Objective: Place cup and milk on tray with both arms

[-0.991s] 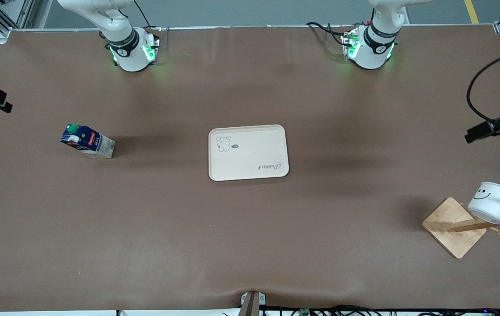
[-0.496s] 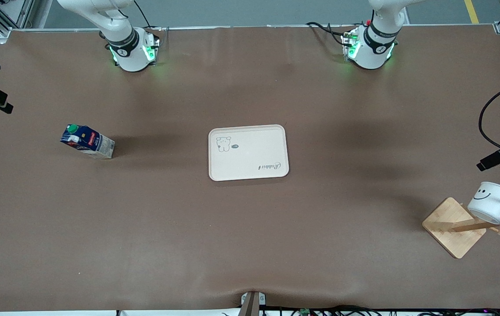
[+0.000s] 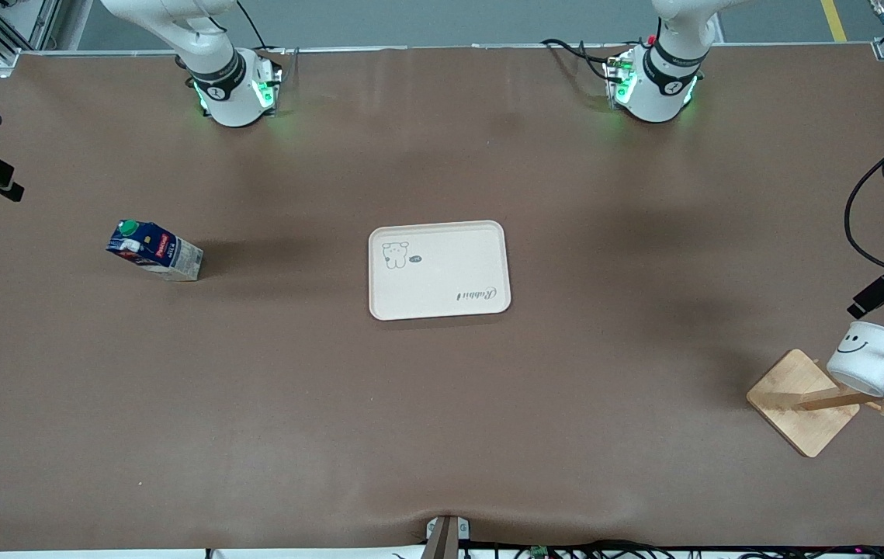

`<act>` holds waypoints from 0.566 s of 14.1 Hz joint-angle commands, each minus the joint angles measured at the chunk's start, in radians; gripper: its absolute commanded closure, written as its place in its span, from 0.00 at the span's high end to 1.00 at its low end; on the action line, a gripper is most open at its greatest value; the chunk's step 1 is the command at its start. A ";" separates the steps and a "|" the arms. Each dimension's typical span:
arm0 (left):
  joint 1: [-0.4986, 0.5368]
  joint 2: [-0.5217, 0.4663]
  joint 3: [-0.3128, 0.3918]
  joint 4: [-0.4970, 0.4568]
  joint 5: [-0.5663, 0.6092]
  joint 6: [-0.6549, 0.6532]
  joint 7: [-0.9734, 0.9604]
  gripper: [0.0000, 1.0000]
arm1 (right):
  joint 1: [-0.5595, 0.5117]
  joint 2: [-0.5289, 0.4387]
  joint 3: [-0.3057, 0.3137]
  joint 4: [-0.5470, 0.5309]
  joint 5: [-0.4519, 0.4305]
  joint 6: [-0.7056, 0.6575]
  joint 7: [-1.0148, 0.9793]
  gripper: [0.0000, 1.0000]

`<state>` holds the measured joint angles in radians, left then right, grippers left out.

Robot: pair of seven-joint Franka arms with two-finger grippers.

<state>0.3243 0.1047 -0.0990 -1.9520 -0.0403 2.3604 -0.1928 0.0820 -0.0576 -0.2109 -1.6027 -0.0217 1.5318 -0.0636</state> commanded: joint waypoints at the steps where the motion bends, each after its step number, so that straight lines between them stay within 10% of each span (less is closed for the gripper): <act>1: 0.006 -0.008 -0.008 -0.044 -0.020 0.106 0.032 1.00 | 0.002 0.013 0.002 0.026 -0.012 -0.009 0.013 1.00; 8: 0.001 0.053 -0.039 -0.033 -0.020 0.253 0.052 0.76 | 0.002 0.016 0.002 0.026 -0.015 -0.009 0.018 1.00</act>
<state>0.3224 0.1464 -0.1275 -1.9875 -0.0403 2.5816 -0.1620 0.0824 -0.0527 -0.2099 -1.6027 -0.0217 1.5322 -0.0636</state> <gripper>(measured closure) 0.167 0.000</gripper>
